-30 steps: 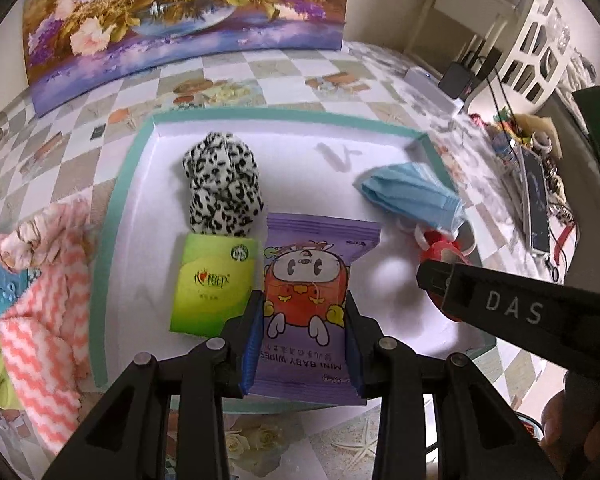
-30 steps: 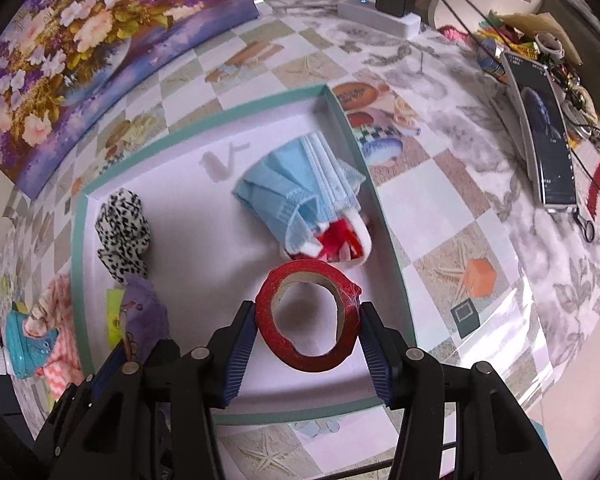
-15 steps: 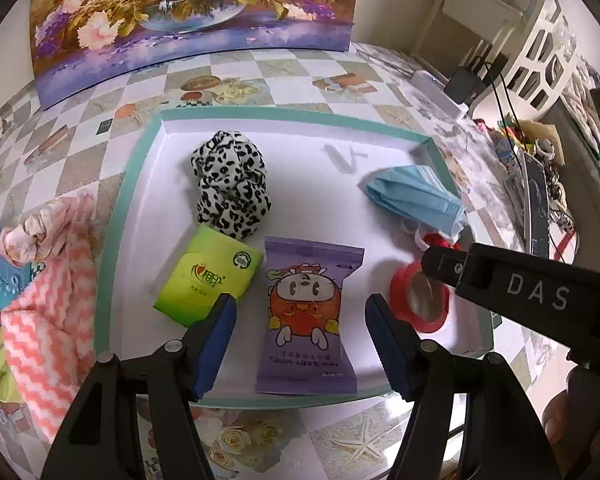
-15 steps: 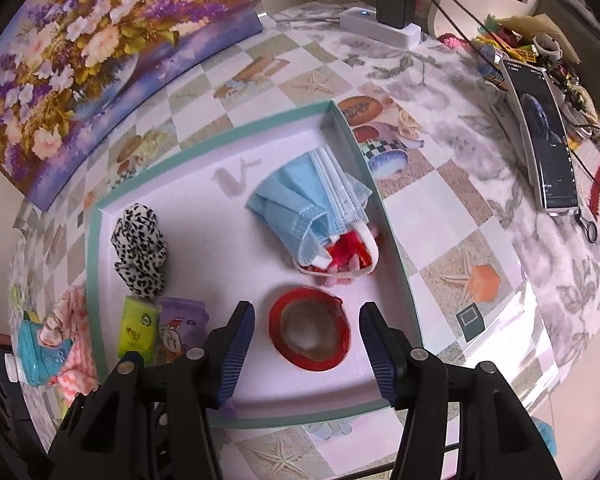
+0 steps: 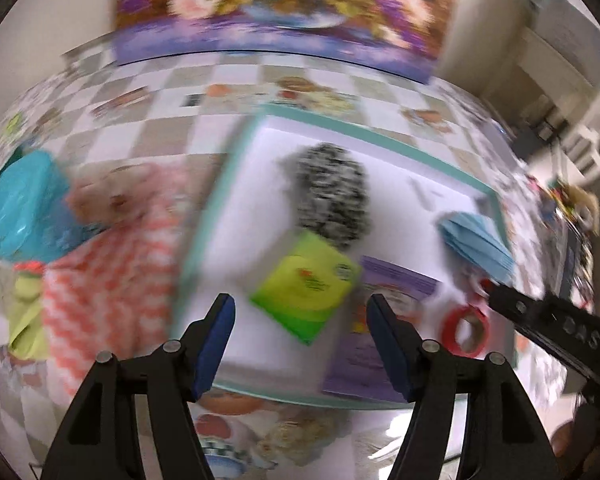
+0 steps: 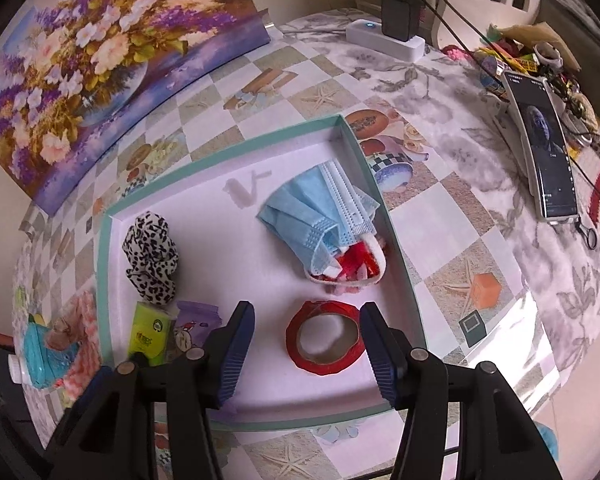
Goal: Organize soft objects
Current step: 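Open both tools to drop the wipes pack and red ring into the tray, then move both tools back toward the pile beside the tray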
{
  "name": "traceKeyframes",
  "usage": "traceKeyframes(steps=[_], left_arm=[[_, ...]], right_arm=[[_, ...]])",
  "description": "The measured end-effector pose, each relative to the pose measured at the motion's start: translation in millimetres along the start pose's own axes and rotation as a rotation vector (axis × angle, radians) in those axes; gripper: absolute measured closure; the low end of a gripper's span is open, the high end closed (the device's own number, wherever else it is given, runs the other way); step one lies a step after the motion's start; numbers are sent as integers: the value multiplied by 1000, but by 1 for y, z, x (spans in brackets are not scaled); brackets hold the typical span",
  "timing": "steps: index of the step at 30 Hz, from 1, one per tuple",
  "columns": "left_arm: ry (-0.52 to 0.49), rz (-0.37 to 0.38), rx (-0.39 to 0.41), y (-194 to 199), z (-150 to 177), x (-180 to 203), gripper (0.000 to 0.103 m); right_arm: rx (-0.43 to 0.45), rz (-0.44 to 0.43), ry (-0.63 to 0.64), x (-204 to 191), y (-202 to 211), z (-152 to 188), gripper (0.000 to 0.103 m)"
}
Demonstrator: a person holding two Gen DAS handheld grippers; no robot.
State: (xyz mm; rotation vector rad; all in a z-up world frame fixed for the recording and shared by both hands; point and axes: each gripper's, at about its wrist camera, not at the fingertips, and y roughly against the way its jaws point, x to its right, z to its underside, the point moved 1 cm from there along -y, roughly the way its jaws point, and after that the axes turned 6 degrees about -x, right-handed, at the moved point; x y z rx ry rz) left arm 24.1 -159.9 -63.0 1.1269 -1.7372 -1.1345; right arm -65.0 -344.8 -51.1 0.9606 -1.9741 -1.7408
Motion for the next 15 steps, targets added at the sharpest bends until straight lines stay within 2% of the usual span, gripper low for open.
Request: traceKeyframes(steps=[2, 3, 4, 6, 11, 13, 15], left_arm=[[55, -32, -3, 0, -1, -13, 32], [74, -42, -6, 0, -1, -18, 30], [96, -55, -11, -1, -1, -24, 23], [135, -76, -18, 0, 1, -34, 20], [172, -91, -4, 6, 2, -46, 19], [190, -104, 1, 8, 2, -50, 12], [220, -110, 8, 11, 4, -57, 11]], right_arm=[[-5, 11, 36, -8, -2, 2, 41], [-5, 11, 50, -11, -3, 4, 41], [-5, 12, 65, -14, -3, 5, 41], [2, 22, 96, -22, -2, 7, 39], [14, 40, 167, -39, -3, 13, 31], [24, 45, 193, -44, -2, 15, 26], [33, 46, 202, -47, -1, 16, 23]])
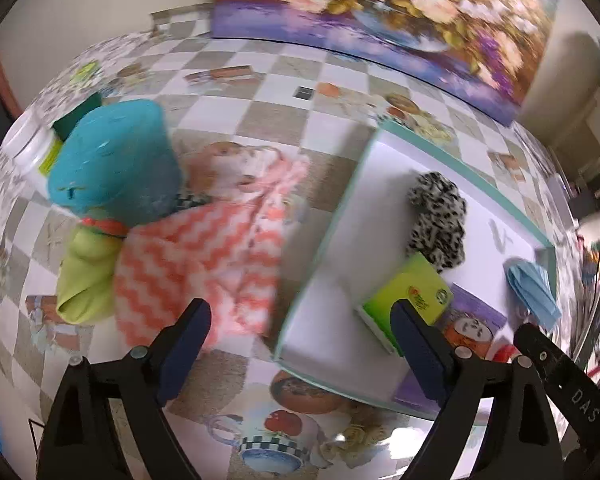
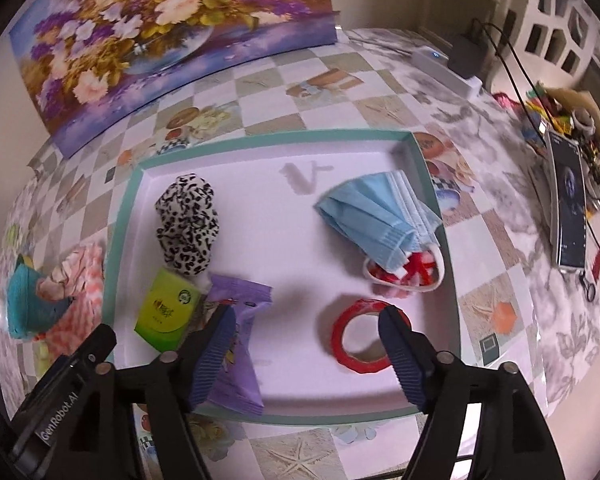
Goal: Organize soft objects
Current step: 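Move both tools back toward the pile beside the tray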
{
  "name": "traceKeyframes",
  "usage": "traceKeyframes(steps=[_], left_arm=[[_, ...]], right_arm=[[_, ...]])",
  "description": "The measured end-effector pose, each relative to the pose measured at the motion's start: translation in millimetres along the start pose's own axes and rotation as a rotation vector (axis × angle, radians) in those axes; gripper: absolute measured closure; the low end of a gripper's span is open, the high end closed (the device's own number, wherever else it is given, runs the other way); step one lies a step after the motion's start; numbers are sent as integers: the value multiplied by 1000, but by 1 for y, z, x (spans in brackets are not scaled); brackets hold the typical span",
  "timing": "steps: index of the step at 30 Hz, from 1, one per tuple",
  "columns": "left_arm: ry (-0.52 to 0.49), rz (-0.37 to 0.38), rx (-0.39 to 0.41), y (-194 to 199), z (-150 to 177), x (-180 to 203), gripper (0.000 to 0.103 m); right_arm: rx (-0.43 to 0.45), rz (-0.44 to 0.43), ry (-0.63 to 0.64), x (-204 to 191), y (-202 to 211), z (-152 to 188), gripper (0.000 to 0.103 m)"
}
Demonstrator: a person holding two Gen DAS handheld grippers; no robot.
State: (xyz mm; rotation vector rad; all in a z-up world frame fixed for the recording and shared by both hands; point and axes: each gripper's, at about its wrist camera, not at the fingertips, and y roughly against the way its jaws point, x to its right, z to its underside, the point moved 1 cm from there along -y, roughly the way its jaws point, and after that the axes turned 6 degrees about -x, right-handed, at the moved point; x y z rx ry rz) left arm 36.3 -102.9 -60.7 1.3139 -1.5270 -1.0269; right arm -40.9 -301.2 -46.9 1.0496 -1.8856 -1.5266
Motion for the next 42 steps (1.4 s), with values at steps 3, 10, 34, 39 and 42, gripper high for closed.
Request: traceKeyframes(steps=[3, 10, 34, 39, 42], left_arm=[[39, -2, 2, 2, -1, -10, 11], [110, 21, -23, 1, -2, -32, 11], [336, 11, 35, 33, -1, -153, 11], [419, 6, 28, 30, 0, -183, 11], [452, 3, 15, 27, 1, -194, 11]], right_arm=[[9, 3, 11, -4, 0, 0, 10], [69, -14, 107, -29, 6, 3, 1], [38, -20, 320, -121, -2, 36, 0], [41, -85, 384, -147, 1, 46, 0], [27, -145, 405, -162, 1, 53, 0]])
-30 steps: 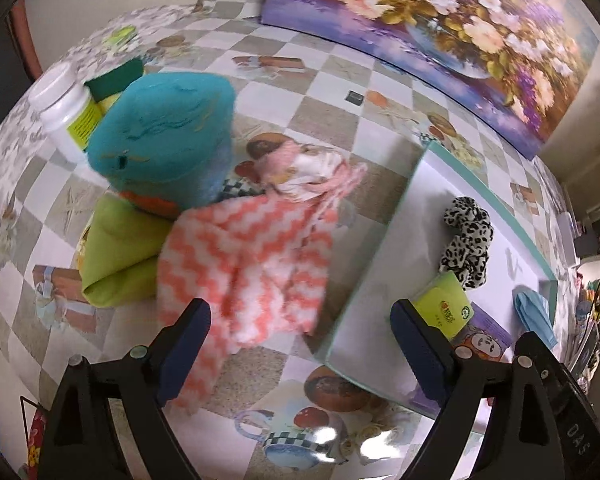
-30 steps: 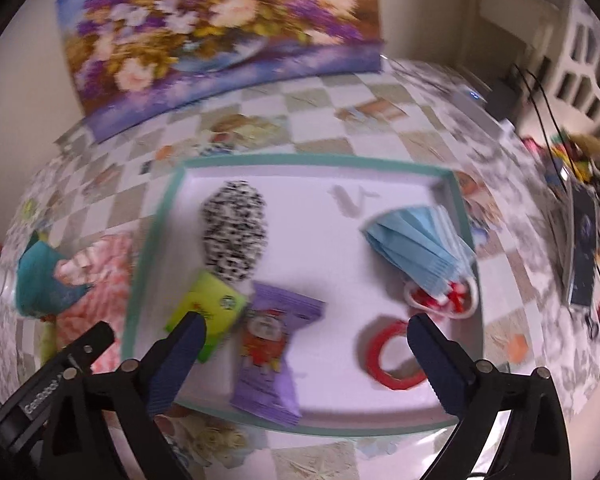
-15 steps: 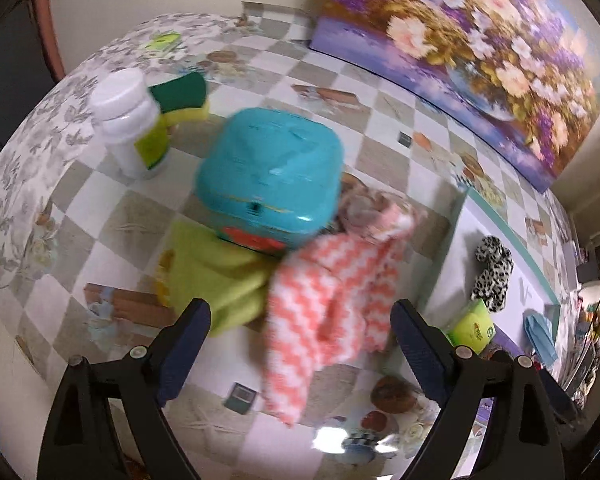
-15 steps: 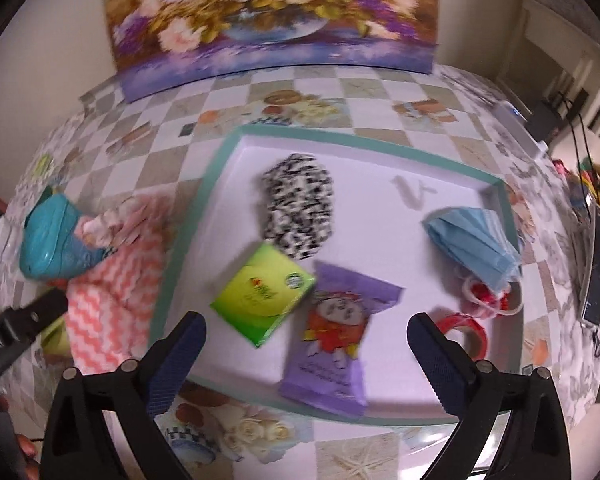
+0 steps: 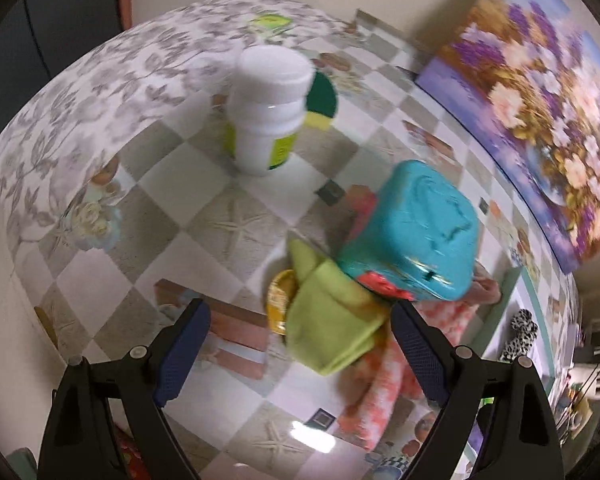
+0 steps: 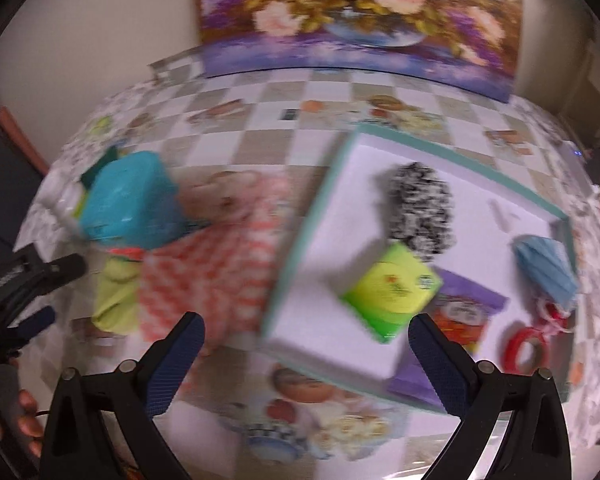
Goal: Organize soft objects
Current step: 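Move both tools back toward the pile beside the tray, then grasp the yellow-green cloth with the left tool while the right tool grasps the zigzag towel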
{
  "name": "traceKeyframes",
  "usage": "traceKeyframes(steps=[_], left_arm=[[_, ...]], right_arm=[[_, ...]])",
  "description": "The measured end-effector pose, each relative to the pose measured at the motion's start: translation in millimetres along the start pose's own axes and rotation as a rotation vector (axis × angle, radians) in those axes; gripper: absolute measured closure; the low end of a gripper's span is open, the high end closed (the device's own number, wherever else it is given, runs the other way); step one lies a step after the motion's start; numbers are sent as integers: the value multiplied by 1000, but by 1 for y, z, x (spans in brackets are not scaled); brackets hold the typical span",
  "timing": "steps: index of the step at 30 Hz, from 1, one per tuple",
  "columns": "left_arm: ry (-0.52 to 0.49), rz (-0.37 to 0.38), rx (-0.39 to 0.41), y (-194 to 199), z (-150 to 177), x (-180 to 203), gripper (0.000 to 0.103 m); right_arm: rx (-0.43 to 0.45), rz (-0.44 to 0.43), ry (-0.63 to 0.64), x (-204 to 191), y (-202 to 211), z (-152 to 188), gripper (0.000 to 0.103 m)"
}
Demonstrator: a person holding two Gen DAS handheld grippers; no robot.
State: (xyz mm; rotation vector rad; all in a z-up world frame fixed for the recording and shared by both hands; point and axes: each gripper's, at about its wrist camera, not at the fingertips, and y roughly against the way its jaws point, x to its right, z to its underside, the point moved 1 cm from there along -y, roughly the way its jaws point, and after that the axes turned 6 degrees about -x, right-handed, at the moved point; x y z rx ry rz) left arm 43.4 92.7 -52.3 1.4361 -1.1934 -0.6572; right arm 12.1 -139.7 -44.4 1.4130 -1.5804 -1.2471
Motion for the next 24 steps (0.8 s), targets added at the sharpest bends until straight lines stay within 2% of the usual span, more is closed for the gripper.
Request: traceKeyframes(steps=[3, 6, 13, 17, 24], left_arm=[[14, -9, -10, -4, -3, -5, 11], [16, -14, -35, -11, -4, -7, 11], [26, 5, -148, -39, -1, -7, 11], [-2, -25, -177, -50, 2, 0, 11], [-22, 3, -223, -65, 7, 10, 12]], right_arm=[[-19, -59, 16, -14, -6, 1, 0], [-34, -75, 46, -29, -14, 1, 0], [-54, -60, 105, -42, -24, 3, 0], [-56, -49, 116, -42, -25, 3, 0], [-57, -26, 117, -37, -26, 2, 0]])
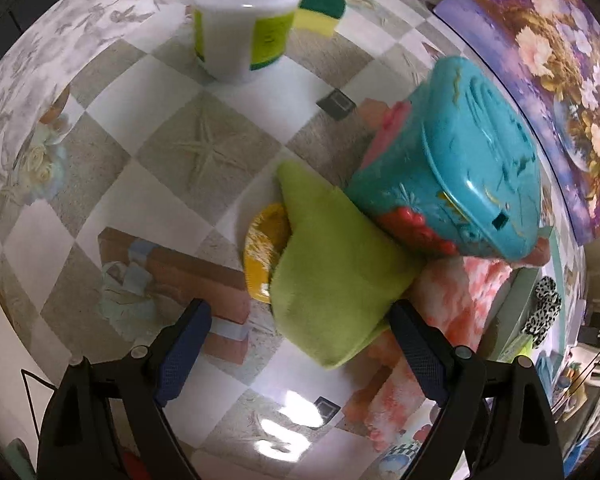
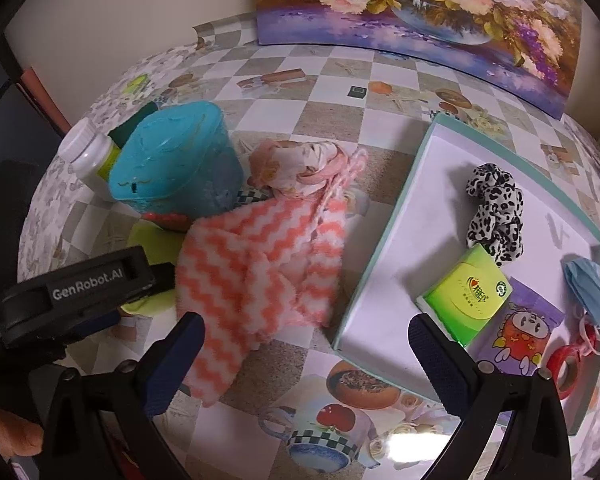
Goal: Organize soft objects
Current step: 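Grasp the yellow-green cloth with the left tool while the right tool grasps the zigzag towel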
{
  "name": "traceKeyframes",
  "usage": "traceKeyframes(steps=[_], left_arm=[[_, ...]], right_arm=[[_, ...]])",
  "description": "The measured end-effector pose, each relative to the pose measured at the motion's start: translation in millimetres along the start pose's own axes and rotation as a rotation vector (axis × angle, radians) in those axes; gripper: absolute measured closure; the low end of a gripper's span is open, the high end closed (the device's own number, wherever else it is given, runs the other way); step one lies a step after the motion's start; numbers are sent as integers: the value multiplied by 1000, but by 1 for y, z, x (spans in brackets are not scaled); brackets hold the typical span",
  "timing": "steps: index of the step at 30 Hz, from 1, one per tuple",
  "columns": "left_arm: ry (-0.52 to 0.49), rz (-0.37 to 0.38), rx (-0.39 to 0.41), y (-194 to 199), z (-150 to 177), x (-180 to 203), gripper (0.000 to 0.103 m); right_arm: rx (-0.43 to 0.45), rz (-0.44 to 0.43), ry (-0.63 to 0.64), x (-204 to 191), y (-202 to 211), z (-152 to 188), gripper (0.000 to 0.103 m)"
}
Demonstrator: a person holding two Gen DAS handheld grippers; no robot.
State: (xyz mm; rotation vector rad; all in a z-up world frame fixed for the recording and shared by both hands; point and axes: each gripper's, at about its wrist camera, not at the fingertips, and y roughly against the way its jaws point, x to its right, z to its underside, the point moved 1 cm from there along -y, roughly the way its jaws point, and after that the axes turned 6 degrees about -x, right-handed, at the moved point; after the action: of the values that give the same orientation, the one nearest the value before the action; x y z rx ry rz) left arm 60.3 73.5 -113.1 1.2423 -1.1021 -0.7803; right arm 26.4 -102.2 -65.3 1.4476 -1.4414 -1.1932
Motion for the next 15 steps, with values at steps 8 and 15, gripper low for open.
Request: traceKeyframes(steps=[8, 15], left_arm=[[-66, -7, 21, -3, 1, 19, 34], [-56, 42, 26, -5, -5, 26, 86]], right_arm=[[-3, 7, -6, 3, -1, -1, 0], [0, 6, -5, 4, -1, 0, 0]])
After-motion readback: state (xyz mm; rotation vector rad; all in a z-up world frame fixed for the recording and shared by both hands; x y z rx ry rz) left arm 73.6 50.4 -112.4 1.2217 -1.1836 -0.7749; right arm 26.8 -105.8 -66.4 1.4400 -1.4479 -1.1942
